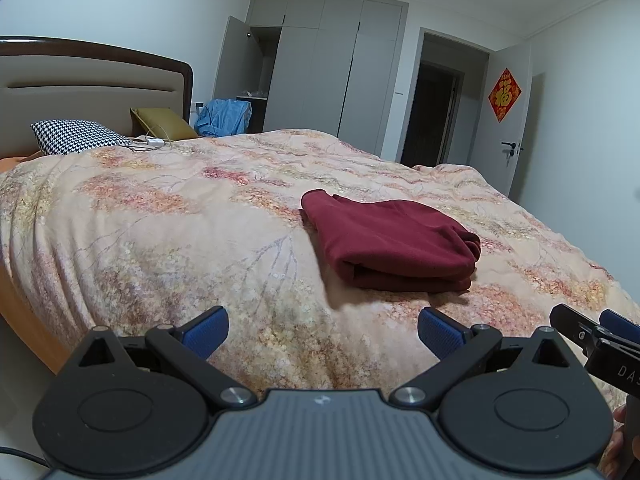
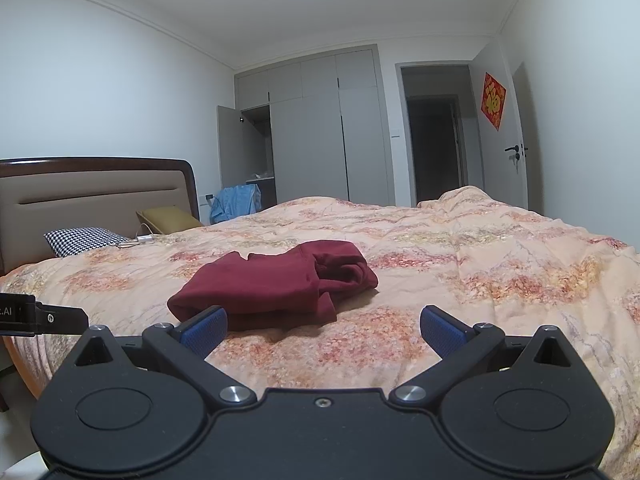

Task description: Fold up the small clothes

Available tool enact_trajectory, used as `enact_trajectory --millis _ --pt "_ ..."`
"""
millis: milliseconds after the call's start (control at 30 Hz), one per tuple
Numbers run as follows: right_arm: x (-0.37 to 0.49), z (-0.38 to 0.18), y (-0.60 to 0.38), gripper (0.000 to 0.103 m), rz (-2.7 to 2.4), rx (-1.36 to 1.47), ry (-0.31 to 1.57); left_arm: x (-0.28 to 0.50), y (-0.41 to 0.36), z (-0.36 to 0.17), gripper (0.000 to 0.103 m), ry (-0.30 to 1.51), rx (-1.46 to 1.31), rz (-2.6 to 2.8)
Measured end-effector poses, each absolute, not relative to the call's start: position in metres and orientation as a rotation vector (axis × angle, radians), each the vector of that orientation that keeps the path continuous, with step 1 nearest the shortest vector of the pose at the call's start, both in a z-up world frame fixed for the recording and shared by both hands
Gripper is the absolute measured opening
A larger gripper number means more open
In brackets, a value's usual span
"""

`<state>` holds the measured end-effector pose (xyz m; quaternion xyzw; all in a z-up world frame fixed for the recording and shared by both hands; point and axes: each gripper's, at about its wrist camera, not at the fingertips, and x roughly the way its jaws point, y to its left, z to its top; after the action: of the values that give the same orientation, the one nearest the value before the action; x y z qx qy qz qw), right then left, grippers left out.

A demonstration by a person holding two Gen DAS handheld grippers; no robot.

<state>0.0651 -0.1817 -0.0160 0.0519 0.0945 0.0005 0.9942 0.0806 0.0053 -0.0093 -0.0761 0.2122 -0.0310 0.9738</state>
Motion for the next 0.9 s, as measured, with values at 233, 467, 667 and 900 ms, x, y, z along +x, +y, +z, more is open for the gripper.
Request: enact_trajectory --millis 233,467,667,900 --pt "0.0651 -0.0167 -0.1817 0.103 0.001 0.104 0.191 0.0806 0.0053 -0.0114 0.103 0.434 -0.155 -0.061" --pt "0.0651 -0.0170 -0.1814 0.103 0.001 0.104 0.192 0.0805 0.0050 -0.0120 0.103 0.436 -0.156 -0.060" --pt "0.0652 -0.0170 -0.1815 0.102 0.001 0.104 0.192 0.0808 0.0051 -0.0118 0.103 0.436 -0.156 -0.061" --pt "0.0655 -0.0171 -0.1811 0.102 0.000 0.104 0.193 0.0807 0.0051 -0.0119 0.103 0.436 -0.156 -0.060"
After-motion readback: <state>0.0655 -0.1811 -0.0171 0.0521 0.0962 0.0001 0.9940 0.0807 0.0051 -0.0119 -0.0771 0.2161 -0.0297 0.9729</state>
